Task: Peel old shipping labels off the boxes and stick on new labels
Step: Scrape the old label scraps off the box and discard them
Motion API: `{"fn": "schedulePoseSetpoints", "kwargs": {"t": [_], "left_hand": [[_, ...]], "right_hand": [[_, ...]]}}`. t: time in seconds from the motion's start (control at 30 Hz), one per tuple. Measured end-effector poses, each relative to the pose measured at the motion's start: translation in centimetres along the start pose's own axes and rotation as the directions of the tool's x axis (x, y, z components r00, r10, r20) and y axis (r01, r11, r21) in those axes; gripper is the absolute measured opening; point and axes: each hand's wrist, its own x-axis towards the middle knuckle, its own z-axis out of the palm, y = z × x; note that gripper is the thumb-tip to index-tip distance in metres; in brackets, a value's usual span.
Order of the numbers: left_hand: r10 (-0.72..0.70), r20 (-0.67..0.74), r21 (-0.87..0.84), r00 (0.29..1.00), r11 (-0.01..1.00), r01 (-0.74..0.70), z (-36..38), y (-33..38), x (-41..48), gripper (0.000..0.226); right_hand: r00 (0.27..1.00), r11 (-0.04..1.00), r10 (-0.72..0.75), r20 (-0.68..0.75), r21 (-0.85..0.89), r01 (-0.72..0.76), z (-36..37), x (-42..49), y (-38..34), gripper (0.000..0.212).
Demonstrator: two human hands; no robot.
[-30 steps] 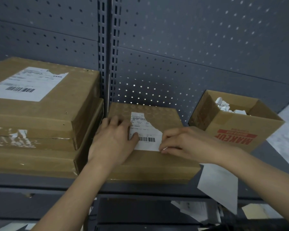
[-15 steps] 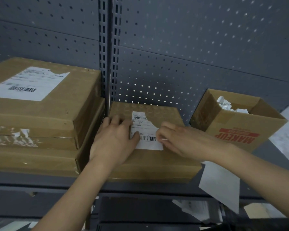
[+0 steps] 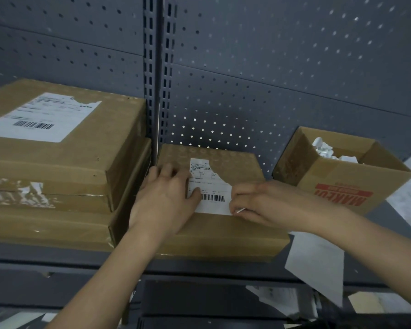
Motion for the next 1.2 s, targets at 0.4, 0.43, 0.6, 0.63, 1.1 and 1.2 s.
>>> {"fn": "schedulePoseSetpoints", "kwargs": {"t": [0.4, 0.43, 0.6, 0.63, 1.1, 1.2], "left_hand": [[-0.005, 0.009, 0.015, 1.000, 1.000, 0.005, 0.0, 0.1, 0.2, 0.047], [-0.004, 0.011, 0.009, 1.000, 1.000, 0.004, 0.0, 0.0, 0.2, 0.046], [-0.009, 0.013, -0.009, 1.000, 1.000, 0.009, 0.0, -0.1, 0.3, 0.045], [-0.007, 0.011, -0.007, 1.000, 1.000, 0.007, 0.0, -0.1, 0.3, 0.045], [-0.003, -0.012, 0.005, 1.000, 1.000, 0.003, -0.1, 0.1, 0.2, 0.045], [0.003, -0.019, -0.006, 1.000, 1.000, -0.003, -0.1, 0.1, 0.3, 0.043]], "right_hand": [[0.990, 0.995, 0.097, 0.107, -0.033, -0.094, 0.3, 1.5, -0.1, 0.028], [0.988, 0.992, 0.119, 0.100, 0.030, -0.122, 0.1, 1.5, -0.1, 0.028], [0.959, 0.874, 0.279, 0.053, 0.399, -0.277, -0.3, -1.0, 1.5, 0.027], [0.957, 0.874, 0.285, 0.058, 0.394, -0.285, -0.2, -1.4, 1.7, 0.028], [0.972, 0.907, 0.236, -0.016, 0.362, -0.214, 0.7, 1.9, 0.2, 0.009], [0.953, 0.866, 0.298, -0.062, 0.437, -0.242, 1.0, 3.3, -0.1, 0.012]]}}
